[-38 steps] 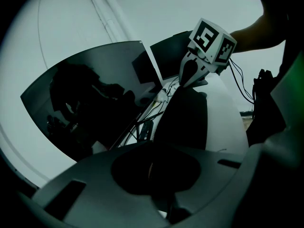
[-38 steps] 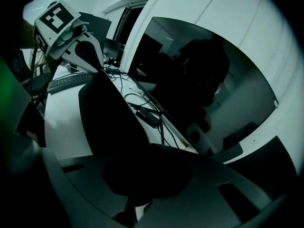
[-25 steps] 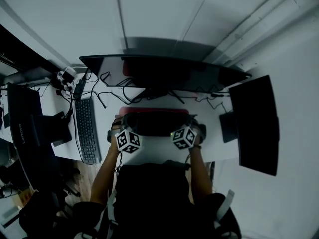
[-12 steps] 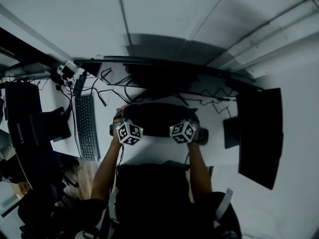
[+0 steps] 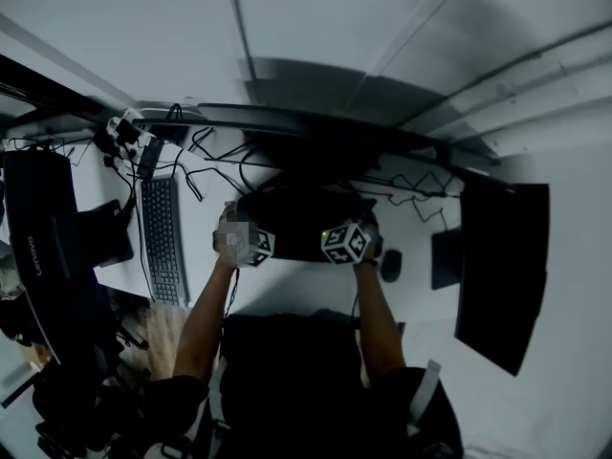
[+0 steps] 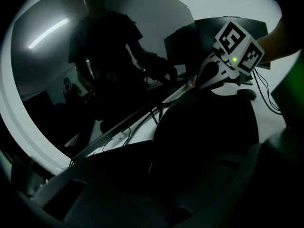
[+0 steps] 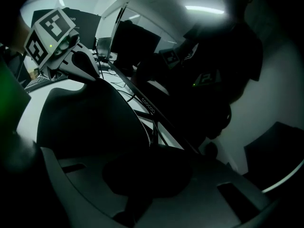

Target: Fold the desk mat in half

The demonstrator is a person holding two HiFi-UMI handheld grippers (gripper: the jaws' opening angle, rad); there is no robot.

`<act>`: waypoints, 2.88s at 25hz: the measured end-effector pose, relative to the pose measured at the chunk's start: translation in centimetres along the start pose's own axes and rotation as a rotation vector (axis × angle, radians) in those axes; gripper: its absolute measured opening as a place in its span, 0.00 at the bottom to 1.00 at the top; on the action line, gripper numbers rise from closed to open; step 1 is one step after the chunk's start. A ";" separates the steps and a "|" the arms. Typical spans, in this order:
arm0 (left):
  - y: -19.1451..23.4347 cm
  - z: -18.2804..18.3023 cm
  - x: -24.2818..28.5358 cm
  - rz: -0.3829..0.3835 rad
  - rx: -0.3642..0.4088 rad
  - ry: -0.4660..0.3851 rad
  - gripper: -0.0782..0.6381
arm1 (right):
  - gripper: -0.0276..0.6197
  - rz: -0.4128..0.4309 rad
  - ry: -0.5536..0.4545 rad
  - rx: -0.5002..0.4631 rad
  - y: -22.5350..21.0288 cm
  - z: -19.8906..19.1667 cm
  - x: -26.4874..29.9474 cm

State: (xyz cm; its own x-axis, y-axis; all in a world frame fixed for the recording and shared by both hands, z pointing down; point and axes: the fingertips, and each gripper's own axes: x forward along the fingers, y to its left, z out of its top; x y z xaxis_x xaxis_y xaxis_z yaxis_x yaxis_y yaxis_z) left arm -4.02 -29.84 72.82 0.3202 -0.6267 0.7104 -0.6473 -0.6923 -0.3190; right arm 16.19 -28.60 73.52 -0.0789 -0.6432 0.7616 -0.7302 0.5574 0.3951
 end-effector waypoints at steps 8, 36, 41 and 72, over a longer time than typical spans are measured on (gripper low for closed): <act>-0.2 -1.7 2.4 -0.010 -0.015 0.041 0.14 | 0.07 -0.002 0.022 0.001 0.4 -0.5 2.4; 0.3 -2.9 6.0 0.067 0.004 0.081 0.22 | 0.08 -0.019 0.082 0.008 1.4 -2.6 6.1; 0.9 -3.1 5.8 0.092 -0.026 0.069 0.27 | 0.08 -0.025 0.095 0.004 1.7 -3.1 6.5; 0.7 -1.8 0.8 0.101 -0.229 -0.014 0.16 | 0.21 -0.092 0.027 0.202 0.4 -2.9 0.9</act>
State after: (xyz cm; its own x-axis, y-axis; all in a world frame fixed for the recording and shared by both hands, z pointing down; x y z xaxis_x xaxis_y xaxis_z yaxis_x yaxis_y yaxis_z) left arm -5.47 -30.21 74.31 0.2541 -0.6944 0.6732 -0.8158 -0.5278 -0.2365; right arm 17.86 -27.46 75.90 0.0101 -0.6708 0.7416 -0.8551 0.3787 0.3542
